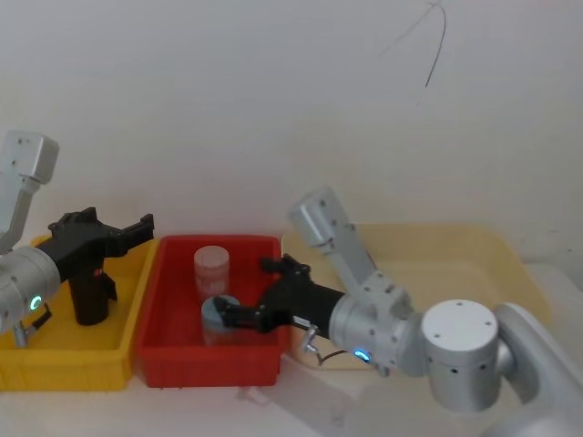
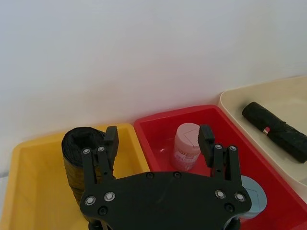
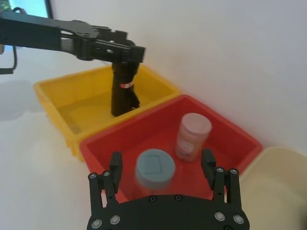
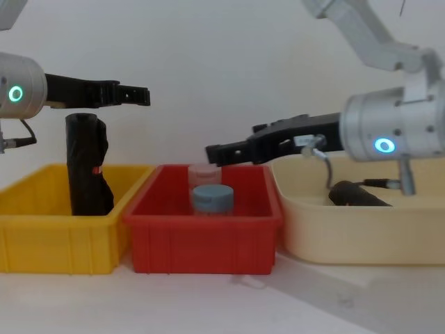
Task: Pick up the garbage bag with the one hand and transfer it to the other hand.
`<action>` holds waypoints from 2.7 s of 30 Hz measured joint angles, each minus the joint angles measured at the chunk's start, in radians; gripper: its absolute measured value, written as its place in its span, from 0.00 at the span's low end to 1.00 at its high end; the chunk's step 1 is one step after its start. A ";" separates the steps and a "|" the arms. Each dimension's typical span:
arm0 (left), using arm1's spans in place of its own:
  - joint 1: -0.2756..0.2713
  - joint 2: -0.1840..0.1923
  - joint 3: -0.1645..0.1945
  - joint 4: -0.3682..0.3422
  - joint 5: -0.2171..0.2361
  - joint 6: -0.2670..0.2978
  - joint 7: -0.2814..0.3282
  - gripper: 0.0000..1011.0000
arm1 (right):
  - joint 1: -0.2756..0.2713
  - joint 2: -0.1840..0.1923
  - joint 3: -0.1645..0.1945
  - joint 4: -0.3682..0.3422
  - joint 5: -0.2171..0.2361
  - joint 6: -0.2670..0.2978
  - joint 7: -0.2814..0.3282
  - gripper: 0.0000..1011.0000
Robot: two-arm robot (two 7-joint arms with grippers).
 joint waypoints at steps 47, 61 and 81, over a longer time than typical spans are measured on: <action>0.000 0.000 0.000 0.000 0.000 0.000 0.000 0.99 | 0.207 -0.033 -0.121 0.368 -0.026 -0.062 0.063 0.99; 0.000 0.000 0.000 0.000 0.000 0.000 0.000 0.99 | 0.240 -0.058 -0.130 0.426 -0.012 -0.081 0.060 0.99; 0.000 0.000 0.000 0.000 0.000 0.000 0.000 0.99 | 0.248 -0.070 -0.144 0.452 0.014 -0.091 0.065 0.86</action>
